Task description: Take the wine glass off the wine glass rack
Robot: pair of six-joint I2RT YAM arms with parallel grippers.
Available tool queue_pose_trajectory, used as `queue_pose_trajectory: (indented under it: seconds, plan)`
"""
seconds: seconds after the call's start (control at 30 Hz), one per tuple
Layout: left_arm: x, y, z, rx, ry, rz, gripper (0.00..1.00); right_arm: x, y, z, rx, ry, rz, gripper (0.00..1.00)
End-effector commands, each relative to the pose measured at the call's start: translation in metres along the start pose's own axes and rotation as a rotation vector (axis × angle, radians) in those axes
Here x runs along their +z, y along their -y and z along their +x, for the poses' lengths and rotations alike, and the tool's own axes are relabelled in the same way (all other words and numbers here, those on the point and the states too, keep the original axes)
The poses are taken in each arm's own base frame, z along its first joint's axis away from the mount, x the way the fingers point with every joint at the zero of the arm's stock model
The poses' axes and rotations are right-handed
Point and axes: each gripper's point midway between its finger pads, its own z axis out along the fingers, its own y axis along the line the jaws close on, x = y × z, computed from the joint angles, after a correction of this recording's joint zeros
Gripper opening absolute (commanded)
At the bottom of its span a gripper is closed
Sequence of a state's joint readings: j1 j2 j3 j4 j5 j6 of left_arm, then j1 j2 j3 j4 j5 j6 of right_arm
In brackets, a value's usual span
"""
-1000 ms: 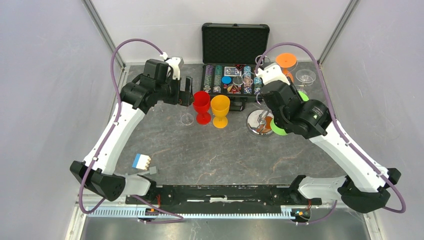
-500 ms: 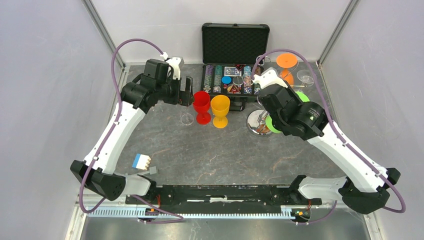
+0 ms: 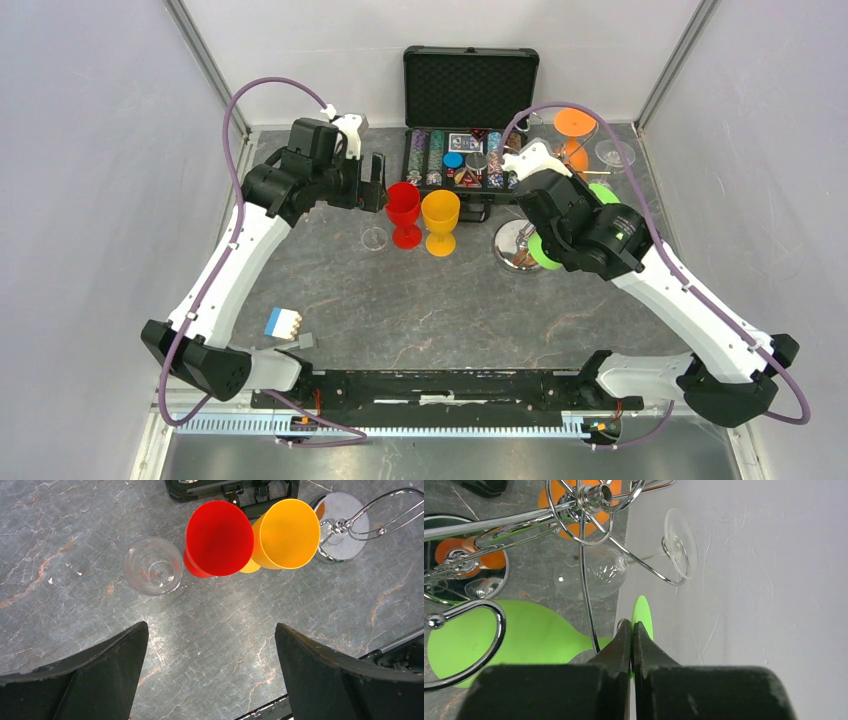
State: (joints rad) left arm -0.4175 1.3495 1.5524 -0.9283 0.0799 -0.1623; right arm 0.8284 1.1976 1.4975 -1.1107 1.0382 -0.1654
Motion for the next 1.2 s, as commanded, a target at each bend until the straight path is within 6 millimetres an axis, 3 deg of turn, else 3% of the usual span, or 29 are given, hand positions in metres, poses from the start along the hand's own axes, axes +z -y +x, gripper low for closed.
queue_pose_trajectory:
  seconds: [0.0, 0.23, 0.47, 0.67, 0.83, 1.0, 1.17]
  plan:
    - [-0.001, -0.001, -0.010, 0.018, 0.044, -0.006, 1.00, -0.004, 0.002, -0.005, -0.009, 0.003, -0.021, 0.00]
    - [-0.001, -0.004, -0.009, 0.026, 0.041, -0.019, 1.00, -0.026, -0.004, -0.025, -0.004, 0.071, -0.067, 0.00]
    - [0.000, -0.006, -0.008, 0.025, 0.040, -0.030, 1.00, -0.033, -0.017, -0.026, -0.027, 0.091, -0.094, 0.00]
    - [0.002, -0.005, -0.007, 0.021, 0.033, -0.027, 1.00, -0.034, -0.003, -0.021, 0.001, 0.087, -0.031, 0.00]
    - [0.004, -0.004, -0.008, 0.027, 0.028, -0.018, 1.00, -0.042, -0.005, -0.024, 0.048, 0.132, -0.133, 0.00]
    - [0.007, -0.004, -0.009, 0.026, 0.028, -0.016, 1.00, -0.053, 0.010, -0.026, 0.109, 0.179, -0.159, 0.00]
    - [0.008, -0.002, -0.011, 0.022, 0.030, -0.008, 1.00, -0.051, 0.004, -0.030, 0.092, 0.187, -0.168, 0.00]
